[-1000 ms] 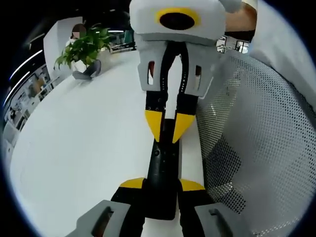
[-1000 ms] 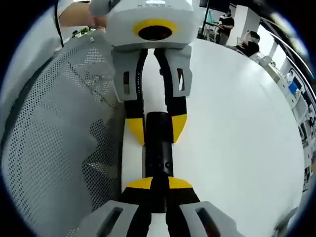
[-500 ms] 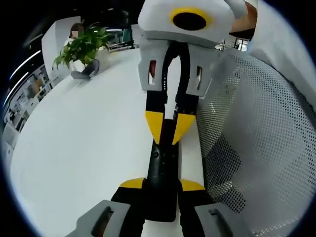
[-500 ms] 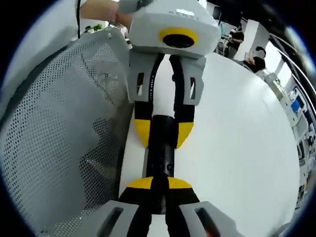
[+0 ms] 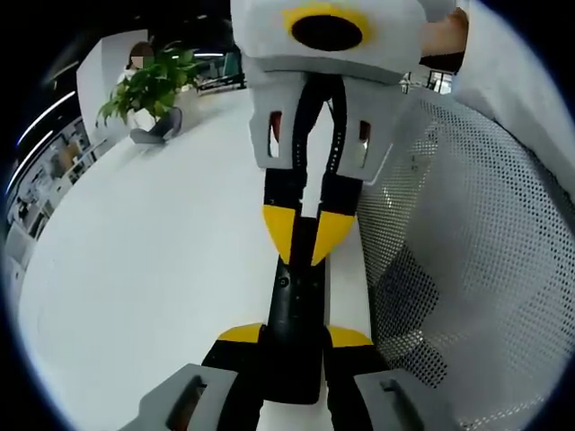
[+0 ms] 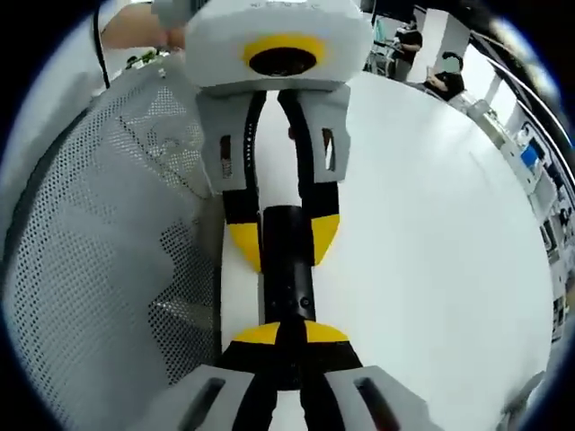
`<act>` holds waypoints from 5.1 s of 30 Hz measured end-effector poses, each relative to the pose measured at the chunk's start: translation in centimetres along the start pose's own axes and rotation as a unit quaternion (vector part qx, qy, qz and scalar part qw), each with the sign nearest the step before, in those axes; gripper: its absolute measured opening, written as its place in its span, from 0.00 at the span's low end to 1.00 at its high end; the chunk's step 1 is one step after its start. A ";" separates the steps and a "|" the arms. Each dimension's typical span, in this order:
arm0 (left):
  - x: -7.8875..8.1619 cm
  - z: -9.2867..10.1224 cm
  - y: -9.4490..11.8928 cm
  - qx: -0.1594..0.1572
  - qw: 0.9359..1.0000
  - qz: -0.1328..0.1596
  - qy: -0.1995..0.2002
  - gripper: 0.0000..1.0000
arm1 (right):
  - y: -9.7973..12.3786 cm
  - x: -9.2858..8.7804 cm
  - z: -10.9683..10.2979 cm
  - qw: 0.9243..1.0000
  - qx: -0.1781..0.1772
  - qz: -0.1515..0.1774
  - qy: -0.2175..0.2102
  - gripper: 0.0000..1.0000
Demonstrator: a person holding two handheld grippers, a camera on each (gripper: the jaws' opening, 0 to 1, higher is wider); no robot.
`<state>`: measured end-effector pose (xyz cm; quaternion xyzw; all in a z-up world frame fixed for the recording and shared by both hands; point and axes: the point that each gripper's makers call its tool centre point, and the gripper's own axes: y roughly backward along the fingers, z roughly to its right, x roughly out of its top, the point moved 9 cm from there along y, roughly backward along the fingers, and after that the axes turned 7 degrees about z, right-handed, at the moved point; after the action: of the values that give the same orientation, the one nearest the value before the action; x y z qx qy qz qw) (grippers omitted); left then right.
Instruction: Press the specified remote control buttons in sequence, fully releasing each button before pressing the next.
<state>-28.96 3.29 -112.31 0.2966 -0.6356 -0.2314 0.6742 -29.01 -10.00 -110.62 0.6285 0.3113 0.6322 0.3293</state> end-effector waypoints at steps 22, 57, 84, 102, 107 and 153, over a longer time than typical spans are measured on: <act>-0.1 0.0 0.0 0.001 1.000 0.003 0.002 0.24 | -0.3 0.6 0.0 1.000 0.008 -0.014 -0.010 0.01; -0.1 0.2 0.2 0.003 1.000 0.010 0.005 0.24 | -0.4 0.4 -0.5 0.997 -0.035 -0.001 -0.074 0.00; -0.2 0.0 0.1 -0.003 1.000 0.008 0.001 0.24 | 0.4 -0.4 0.0 0.999 -0.009 -0.005 -0.049 0.00; 0.1 0.0 0.0 -0.001 1.000 -0.006 0.004 0.24 | 0.6 -1.0 0.3 0.993 -0.004 0.028 -0.118 0.00; 0.0 0.0 0.0 0.000 1.000 -0.001 0.008 0.24 | 1.1 -1.3 0.1 0.994 -0.005 0.015 -0.105 0.00; 0.0 0.1 0.1 -0.001 1.000 0.001 0.004 0.24 | 0.6 -1.4 -0.5 0.990 -0.046 0.062 -0.119 0.00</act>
<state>-29.10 3.36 -112.28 0.2964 -0.6328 -0.2298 0.6775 -29.55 -11.49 -110.98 0.7014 0.2014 0.5857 0.3528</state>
